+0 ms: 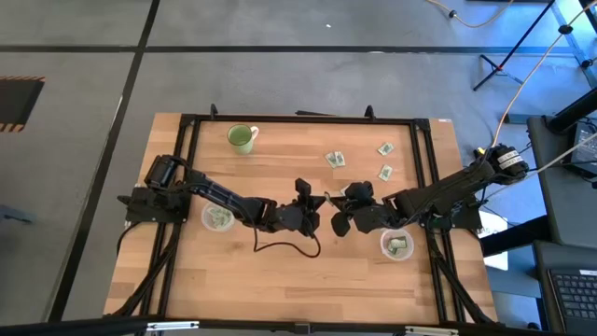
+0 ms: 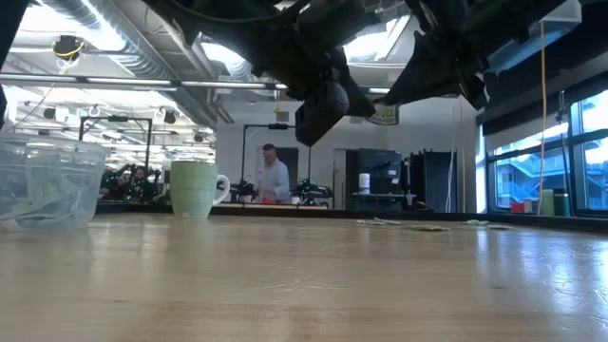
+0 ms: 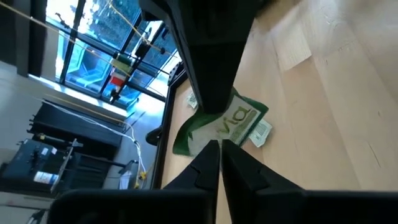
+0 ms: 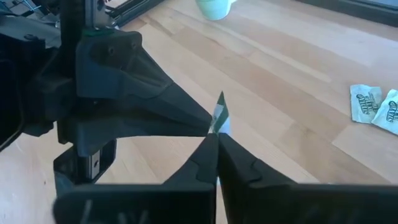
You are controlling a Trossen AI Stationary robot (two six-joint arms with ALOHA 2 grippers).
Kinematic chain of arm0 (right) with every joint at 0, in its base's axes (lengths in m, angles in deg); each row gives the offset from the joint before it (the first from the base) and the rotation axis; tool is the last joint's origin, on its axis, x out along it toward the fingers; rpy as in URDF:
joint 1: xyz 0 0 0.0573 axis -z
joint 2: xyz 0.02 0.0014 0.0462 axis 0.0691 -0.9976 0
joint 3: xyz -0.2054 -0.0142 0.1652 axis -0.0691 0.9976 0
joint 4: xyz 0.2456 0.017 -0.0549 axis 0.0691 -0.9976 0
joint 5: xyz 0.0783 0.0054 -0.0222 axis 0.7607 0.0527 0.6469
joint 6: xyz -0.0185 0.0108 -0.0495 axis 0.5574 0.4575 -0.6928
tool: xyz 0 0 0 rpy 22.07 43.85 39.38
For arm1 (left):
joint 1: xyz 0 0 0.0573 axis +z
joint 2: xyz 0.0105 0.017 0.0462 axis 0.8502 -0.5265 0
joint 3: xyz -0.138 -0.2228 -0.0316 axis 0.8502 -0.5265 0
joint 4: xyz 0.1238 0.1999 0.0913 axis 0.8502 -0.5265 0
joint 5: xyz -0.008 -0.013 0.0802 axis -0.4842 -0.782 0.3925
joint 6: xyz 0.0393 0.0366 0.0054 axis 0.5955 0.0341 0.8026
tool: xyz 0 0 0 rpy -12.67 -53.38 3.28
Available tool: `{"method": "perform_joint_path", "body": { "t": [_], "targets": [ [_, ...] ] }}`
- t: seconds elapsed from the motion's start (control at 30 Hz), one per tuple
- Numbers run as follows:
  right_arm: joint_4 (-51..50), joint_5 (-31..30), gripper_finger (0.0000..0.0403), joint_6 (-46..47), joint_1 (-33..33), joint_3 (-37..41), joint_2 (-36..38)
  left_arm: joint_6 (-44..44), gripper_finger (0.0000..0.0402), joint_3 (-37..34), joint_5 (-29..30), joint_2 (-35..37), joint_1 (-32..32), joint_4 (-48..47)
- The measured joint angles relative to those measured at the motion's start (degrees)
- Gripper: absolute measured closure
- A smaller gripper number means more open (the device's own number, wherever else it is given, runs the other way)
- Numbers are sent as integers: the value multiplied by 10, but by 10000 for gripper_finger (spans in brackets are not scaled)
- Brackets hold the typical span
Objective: Pick and place items into bin
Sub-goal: Put the truvia packet into the right transparent bin
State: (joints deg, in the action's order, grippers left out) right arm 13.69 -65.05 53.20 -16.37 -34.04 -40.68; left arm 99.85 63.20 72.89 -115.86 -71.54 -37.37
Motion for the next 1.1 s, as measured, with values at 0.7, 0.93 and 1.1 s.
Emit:
{"method": "perform_joint_path", "body": {
  "t": [0.7,0.93,1.1],
  "targets": [
    [-109,113,401,75,-41,0,86,-224,306,0,-104,8,38,-259],
    [-290,261,401,257,-93,-1,145,-263,311,0,-337,9,93,-257],
    [-366,339,401,361,-156,-1,183,-285,312,0,-495,9,119,-208]
  ]
}}
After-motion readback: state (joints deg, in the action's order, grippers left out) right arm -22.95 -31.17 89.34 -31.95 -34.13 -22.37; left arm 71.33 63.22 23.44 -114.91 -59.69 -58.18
